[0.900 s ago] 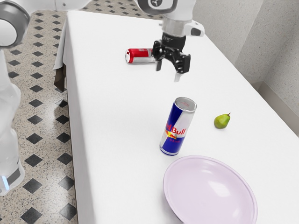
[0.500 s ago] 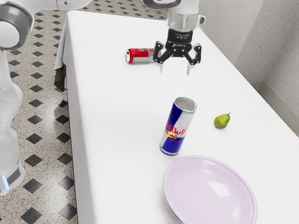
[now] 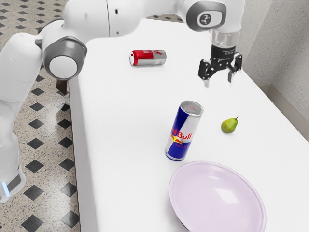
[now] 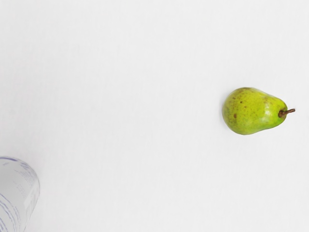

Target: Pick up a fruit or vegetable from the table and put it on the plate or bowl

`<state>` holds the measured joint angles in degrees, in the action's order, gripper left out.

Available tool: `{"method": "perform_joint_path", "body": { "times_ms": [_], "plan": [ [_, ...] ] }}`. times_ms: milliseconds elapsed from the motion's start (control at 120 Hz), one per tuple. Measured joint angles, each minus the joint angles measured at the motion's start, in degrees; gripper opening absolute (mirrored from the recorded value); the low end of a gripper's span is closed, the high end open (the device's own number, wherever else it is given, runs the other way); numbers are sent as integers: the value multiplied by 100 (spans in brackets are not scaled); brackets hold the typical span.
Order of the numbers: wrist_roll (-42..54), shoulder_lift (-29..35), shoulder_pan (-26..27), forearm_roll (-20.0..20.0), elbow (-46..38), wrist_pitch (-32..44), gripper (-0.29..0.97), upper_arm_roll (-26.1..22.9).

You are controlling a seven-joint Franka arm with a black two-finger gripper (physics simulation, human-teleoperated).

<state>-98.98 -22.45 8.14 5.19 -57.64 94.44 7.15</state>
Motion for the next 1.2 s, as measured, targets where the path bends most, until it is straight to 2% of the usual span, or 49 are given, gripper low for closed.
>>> {"method": "perform_joint_path", "body": {
  "times_ms": [175,367,667,1117,1200],
  "plan": [
    [176,-183,-145,1,-28,423,68,-11],
    [1564,-414,-203,8,-298,685,68,-222],
    [3446,-633,-392,-282,-251,902,68,-263],
    [5249,-1345,-706,-318,-229,1748,68,-629],
    [5554,-1414,-675,-482,-250,1942,68,-783]
  ]
}}
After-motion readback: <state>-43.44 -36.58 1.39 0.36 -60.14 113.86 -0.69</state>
